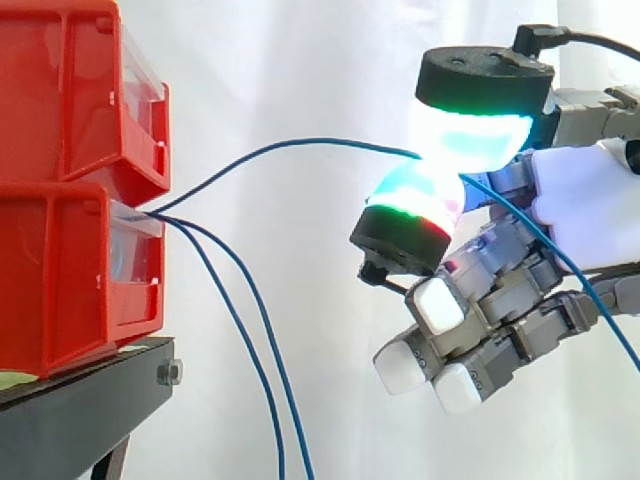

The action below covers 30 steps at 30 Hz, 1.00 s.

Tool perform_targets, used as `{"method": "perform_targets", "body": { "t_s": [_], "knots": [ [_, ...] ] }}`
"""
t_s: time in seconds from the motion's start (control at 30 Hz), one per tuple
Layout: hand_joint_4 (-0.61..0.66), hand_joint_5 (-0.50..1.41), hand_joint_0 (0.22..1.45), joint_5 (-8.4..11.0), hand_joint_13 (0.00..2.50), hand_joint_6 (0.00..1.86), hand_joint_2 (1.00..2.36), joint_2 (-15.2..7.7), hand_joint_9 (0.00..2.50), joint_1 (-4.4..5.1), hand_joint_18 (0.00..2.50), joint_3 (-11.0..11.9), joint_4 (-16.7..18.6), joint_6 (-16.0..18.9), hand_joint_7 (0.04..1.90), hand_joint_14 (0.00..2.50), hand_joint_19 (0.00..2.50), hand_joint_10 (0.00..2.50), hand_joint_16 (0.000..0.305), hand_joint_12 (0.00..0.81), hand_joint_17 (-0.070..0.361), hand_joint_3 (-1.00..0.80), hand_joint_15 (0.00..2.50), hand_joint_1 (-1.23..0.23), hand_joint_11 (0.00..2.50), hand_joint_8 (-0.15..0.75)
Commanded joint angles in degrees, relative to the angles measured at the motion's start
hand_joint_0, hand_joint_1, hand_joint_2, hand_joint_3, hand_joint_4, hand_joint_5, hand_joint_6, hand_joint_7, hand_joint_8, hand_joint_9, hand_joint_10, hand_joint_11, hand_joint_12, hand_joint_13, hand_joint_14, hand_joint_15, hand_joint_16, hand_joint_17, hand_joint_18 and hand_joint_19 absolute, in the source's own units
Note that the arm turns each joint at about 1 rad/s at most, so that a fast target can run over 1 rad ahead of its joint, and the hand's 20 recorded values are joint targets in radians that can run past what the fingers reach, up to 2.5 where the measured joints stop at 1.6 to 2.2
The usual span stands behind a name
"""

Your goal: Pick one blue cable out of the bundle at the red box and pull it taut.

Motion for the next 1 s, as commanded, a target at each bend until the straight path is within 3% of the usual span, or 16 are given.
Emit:
{"method": "perform_targets", "body": {
  "t_s": [0.0, 0.27, 0.47, 0.97],
  "knots": [
    [-0.09, -0.09, 0.63, 0.0, 0.57, 0.88, 1.09, 0.0, 0.74, 0.0, 0.54, -0.04, 0.0, 0.0, 1.4, 0.01, 0.28, 0.01, 0.061, 0.4, 0.137, 0.09, 0.29, -0.89, 0.4, 0.322],
    [-0.11, -0.09, 0.63, 0.0, 0.59, 0.88, 1.1, 0.0, 0.74, 0.0, 0.53, -0.04, -0.09, 0.0, 1.4, 0.01, 0.28, 0.01, 0.061, 0.392, 0.137, 0.08, 0.31, -0.89, 0.4, 0.311],
    [-0.09, -0.1, 0.63, 0.0, 0.44, 0.88, 1.08, 0.0, 0.65, 0.0, 0.39, -0.04, 0.0, 0.0, 1.38, 0.01, 0.19, 0.01, 0.064, 0.414, 0.144, 0.05, 0.21, -0.9, 0.32, 0.309],
    [-0.08, -0.1, 0.63, 0.0, 0.43, 0.88, 1.06, 0.0, 0.65, 0.0, 0.39, -0.04, 0.0, 0.0, 1.37, 0.01, 0.2, 0.01, 0.063, 0.409, 0.142, 0.05, 0.21, -0.9, 0.32, 0.313]
  ]
}}
